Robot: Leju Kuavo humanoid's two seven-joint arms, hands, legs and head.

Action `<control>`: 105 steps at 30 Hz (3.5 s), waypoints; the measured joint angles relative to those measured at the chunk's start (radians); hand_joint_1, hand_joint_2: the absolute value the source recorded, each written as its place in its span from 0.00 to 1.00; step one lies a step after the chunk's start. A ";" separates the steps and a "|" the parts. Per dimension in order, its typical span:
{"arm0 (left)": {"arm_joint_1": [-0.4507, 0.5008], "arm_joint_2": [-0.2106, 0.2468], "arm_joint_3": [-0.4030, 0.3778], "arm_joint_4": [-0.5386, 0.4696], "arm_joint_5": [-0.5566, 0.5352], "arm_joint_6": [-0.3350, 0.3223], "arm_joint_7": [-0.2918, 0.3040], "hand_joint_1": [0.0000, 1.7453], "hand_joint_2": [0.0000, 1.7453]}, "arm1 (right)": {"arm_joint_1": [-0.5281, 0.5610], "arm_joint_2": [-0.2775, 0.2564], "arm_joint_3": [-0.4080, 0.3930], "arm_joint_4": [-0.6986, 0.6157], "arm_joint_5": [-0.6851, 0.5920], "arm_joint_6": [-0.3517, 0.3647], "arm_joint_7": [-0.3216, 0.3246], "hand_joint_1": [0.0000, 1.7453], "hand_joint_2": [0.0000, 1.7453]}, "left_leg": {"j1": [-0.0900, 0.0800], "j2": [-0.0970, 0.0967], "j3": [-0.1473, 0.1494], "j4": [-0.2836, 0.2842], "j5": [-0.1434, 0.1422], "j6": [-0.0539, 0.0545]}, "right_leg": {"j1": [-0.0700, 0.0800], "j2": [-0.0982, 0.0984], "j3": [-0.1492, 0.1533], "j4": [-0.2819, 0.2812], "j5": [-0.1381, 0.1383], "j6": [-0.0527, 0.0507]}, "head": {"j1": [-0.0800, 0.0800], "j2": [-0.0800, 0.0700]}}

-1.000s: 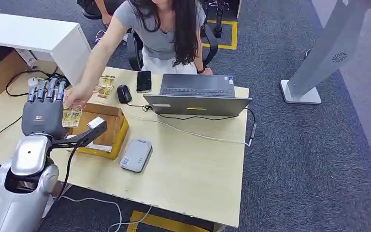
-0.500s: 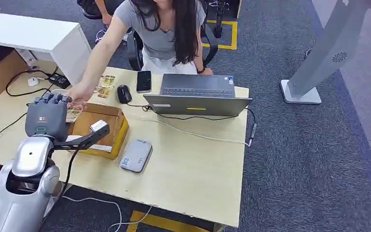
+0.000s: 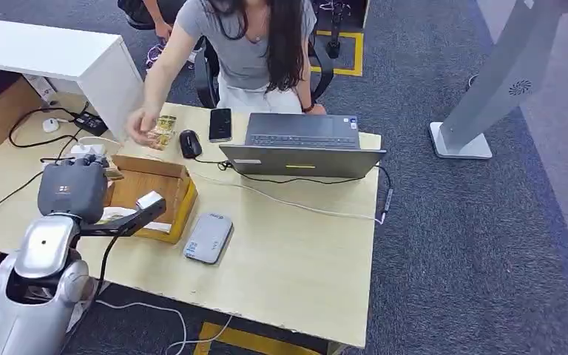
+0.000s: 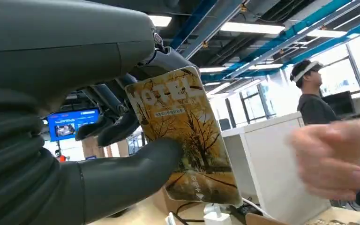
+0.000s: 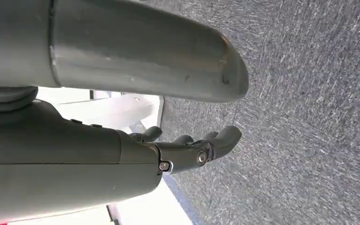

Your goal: Pass the card to the sensor for recognition and then transmit it.

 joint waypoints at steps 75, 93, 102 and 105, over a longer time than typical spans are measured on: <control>0.136 -0.224 -0.197 0.294 0.000 0.039 -0.045 1.00 1.00 | 0.030 0.009 0.103 -0.015 0.000 0.019 -0.035 0.00 0.00 | 0.000 0.000 0.005 0.000 0.000 0.000 | 0.000 -0.001 0.006 0.000 0.000 0.000 | 0.000 0.000; -0.197 0.004 -0.197 0.119 0.000 -0.028 0.001 1.00 1.00 | -0.004 -0.047 0.098 0.117 0.000 -0.099 -0.080 0.00 0.00 | 0.001 -0.001 0.004 0.000 0.002 -0.002 | 0.001 0.000 0.003 0.002 0.001 -0.001 | 0.000 0.000; -0.273 0.078 -0.202 0.120 0.000 -0.028 0.013 1.00 1.00 | -0.029 -0.077 0.099 0.205 0.000 -0.134 -0.093 0.00 0.00 | 0.001 0.000 0.003 0.000 0.002 -0.002 | 0.001 0.000 0.002 0.001 0.001 -0.001 | 0.000 0.000; -0.273 0.086 -0.205 0.128 0.000 -0.019 0.019 1.00 1.00 | -0.032 -0.079 0.099 0.219 0.000 -0.134 -0.093 0.00 0.00 | 0.001 0.000 0.003 0.000 0.002 -0.002 | 0.001 0.000 0.001 0.001 0.001 -0.001 | 0.000 0.000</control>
